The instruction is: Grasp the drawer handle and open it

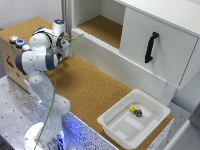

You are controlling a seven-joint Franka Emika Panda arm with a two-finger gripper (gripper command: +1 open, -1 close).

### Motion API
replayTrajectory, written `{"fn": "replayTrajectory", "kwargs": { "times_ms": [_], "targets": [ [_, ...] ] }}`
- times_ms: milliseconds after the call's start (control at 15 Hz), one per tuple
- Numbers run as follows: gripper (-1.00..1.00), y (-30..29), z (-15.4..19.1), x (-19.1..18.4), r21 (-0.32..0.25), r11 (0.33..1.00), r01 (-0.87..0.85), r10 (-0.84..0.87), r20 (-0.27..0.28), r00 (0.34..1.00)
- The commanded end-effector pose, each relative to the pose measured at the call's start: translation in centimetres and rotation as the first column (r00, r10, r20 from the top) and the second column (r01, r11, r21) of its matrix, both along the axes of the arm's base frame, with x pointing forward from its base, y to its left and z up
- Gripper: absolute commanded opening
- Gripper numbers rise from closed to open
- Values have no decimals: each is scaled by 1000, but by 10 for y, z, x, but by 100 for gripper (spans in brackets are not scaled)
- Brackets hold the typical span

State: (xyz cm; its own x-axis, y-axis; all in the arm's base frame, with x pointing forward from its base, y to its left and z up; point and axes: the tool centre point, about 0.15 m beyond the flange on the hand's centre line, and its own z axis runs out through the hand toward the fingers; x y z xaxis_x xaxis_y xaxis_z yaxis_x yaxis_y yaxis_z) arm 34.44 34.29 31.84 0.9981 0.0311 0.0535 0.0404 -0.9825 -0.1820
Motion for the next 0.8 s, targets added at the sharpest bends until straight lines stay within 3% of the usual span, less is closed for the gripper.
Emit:
{"fn": "replayTrajectory", "kwargs": {
  "times_ms": [0,467,733],
  "targets": [
    [-100,8,-30,10,-5,1000,23,-23,-27,999],
    [-100,-25,-36,16,-1,997,83,-83,-32,996],
    [-100,-56,-48,17,17,990,137,-136,-65,989]
  ]
}}
